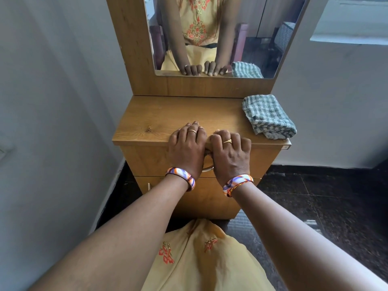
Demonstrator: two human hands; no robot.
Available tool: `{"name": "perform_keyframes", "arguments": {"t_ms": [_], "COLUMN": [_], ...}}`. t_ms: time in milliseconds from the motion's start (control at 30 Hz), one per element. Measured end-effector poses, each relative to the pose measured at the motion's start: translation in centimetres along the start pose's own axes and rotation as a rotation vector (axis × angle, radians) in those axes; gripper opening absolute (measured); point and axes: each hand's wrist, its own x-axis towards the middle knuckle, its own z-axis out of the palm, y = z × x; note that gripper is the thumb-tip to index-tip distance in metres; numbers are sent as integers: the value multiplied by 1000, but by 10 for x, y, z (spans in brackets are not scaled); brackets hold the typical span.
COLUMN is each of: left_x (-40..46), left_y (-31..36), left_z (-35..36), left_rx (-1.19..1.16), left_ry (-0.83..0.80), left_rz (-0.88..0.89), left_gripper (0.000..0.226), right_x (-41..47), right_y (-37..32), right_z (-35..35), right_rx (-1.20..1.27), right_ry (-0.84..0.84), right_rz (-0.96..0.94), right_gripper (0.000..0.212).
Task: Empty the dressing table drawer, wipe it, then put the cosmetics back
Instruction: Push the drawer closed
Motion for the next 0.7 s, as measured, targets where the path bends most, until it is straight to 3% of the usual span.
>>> {"name": "perform_keyframes", "arguments": {"t_ms": [333, 533, 700], "left_x": [0, 2, 16], "left_y": [2, 2, 0], "left_z": [-3, -13, -21], "left_rx": [1, 1, 13], "left_ry": [-25, -94, -107], "left_rz": [-28, -53, -25], "left_gripper": [47, 60, 55], "right_x": [1, 5, 15], "right_y": [-1, -2, -1], "right_z": [-5, -11, -14], "right_rx": [17, 46, 51], "right_ry": [-28, -102, -170], "right_rz": [14, 63, 71], "right_gripper": [54, 53, 53]}}
